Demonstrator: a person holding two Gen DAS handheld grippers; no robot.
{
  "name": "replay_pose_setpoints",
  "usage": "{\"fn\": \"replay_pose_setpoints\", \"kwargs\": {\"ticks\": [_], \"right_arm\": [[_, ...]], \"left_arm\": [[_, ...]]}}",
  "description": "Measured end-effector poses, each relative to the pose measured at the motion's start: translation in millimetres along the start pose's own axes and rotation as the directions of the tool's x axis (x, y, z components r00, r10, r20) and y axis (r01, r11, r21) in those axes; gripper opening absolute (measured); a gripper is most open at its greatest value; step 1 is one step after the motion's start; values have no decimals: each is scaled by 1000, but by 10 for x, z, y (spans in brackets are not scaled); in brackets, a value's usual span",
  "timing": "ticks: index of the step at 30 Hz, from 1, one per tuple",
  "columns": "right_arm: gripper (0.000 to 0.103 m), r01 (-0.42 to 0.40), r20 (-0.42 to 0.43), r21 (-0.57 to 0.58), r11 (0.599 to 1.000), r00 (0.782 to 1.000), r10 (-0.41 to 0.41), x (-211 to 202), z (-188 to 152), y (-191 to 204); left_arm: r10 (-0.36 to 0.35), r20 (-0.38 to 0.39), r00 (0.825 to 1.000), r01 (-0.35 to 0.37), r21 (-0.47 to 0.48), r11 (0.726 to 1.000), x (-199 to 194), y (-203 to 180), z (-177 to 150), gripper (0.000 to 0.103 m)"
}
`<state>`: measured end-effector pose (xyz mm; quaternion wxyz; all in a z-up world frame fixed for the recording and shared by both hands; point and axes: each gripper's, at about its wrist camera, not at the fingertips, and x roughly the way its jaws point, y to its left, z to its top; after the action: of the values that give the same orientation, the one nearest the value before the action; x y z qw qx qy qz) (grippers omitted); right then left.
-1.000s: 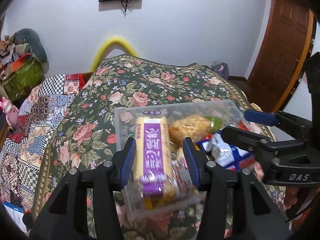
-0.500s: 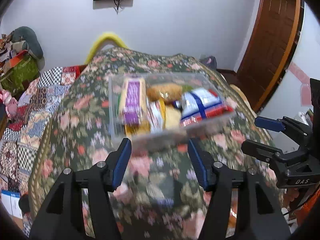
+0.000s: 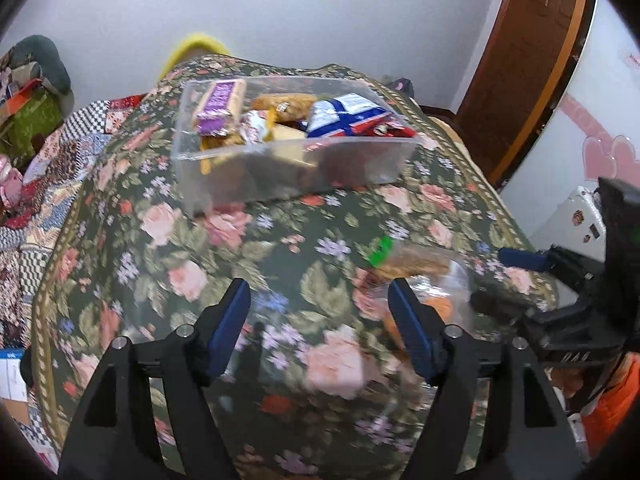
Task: Organize snacks
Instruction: 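Grasp the cookie bag with the left tool while the right tool grasps the green-sealed bread bag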
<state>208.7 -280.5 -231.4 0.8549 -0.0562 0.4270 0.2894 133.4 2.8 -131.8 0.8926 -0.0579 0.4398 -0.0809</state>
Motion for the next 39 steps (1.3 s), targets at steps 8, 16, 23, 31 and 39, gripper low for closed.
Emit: {"fn": "replay_pose_setpoints", "kwargs": {"ticks": [8,16,23,31,39], "right_arm": [[79,28,20,33,999,999,-29,-131,-143,-98],[79,42,21,83,996,999,-44,-203,-187,-301],[79,-5,12,82,997,1000,4,-135,-140,-257],[79,-66,-30,26,998,997,66,143,-1,-1],[79,-72,-64,1,997,995,72,464,151,122]], "left_arm": [[-46,-43,998,47,3,999,87,-317,-105,79],[-62,-115,991,68,44,997,392,-641,-244,79],[-52,-99,994,55,28,998,454,-439,-339,74],[-34,-37,999,36,36,999,401,-217,-280,49],[-20,-3,1000,20,-4,1000,350,-20,-233,43]]}}
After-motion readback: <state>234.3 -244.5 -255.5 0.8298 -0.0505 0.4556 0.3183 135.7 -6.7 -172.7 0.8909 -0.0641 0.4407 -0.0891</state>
